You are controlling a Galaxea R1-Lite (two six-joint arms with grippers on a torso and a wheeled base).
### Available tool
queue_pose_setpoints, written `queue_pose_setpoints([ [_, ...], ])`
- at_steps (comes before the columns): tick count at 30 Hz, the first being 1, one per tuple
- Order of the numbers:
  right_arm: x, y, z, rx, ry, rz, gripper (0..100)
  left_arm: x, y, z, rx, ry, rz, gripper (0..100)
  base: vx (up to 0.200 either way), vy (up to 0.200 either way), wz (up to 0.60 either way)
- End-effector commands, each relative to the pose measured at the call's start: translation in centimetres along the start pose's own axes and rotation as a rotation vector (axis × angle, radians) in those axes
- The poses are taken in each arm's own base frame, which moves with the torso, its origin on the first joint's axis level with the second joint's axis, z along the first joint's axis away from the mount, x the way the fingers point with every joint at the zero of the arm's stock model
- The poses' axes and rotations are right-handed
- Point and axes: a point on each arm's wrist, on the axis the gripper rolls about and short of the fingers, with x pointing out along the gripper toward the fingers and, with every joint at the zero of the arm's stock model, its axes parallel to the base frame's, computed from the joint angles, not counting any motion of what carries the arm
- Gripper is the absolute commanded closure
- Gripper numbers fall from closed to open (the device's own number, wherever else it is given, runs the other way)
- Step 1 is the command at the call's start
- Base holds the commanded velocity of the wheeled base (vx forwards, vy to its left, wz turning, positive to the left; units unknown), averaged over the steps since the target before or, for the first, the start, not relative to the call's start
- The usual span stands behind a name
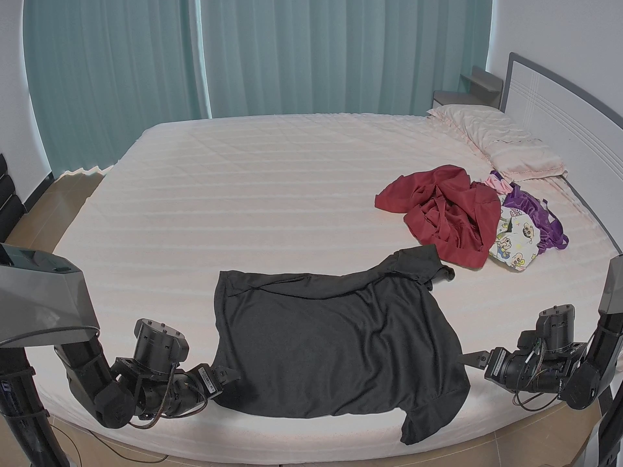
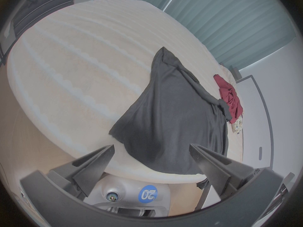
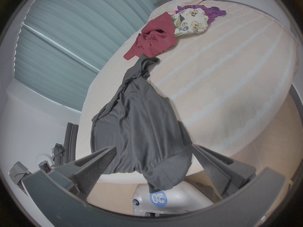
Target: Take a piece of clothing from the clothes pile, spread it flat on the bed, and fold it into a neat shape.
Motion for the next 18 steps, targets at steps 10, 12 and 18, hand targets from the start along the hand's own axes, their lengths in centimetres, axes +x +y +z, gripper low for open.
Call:
queue_pose_setpoints([
  [10,0.5,0.5,-1.0,-0.028,0.044,0.005,0,4.5,0.3,0.0,0.007,-0.084,0.144,0,0.000,0.000,0.00],
  [12,0.5,0.5,-1.0,-0.029,0.043,0.005,0,4.8,0.4,0.0,0.008,-0.090,0.155,0,0.000,0.000,0.00],
  [18,0.8,0.5,-1.5,-0.043,0.068,-0.005,0,5.6,0.4,0.1,0.017,-0.120,0.186,100,0.000,0.000,0.00],
])
